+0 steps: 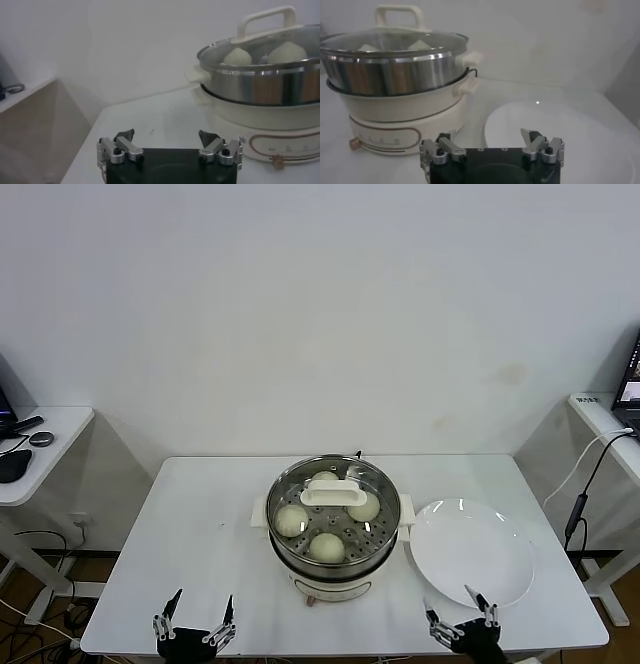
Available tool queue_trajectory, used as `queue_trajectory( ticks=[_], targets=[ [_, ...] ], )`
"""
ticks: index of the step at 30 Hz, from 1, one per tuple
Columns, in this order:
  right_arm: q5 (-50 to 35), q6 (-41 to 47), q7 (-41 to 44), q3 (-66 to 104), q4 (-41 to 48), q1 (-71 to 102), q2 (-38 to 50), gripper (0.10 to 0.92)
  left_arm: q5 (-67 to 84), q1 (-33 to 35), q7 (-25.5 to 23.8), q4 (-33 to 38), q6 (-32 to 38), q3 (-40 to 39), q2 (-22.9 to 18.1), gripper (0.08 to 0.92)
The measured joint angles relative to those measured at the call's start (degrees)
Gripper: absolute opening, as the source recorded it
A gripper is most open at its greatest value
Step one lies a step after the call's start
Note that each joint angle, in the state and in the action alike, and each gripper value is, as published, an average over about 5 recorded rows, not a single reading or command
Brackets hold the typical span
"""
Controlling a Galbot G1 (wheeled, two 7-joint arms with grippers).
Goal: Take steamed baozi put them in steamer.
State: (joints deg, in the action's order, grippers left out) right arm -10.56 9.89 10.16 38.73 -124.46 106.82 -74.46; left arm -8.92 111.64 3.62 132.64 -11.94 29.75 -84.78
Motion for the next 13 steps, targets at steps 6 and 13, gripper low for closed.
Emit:
queue_trajectory(
  ticks=[6,13],
  targets=[
    [0.6,0.3,0.4,-0.1,-0.3,0.5,0.2,0.823,0.3,0.6,-0.1,0.5,-0.1,0.1,-0.2,0.823],
    [1.2,0.4,0.8,0.0,-0.7,1.2,0.1,0.823,0.7,1.2,0.0,0.8,-0.1,0.1,-0.5,0.823]
  ],
)
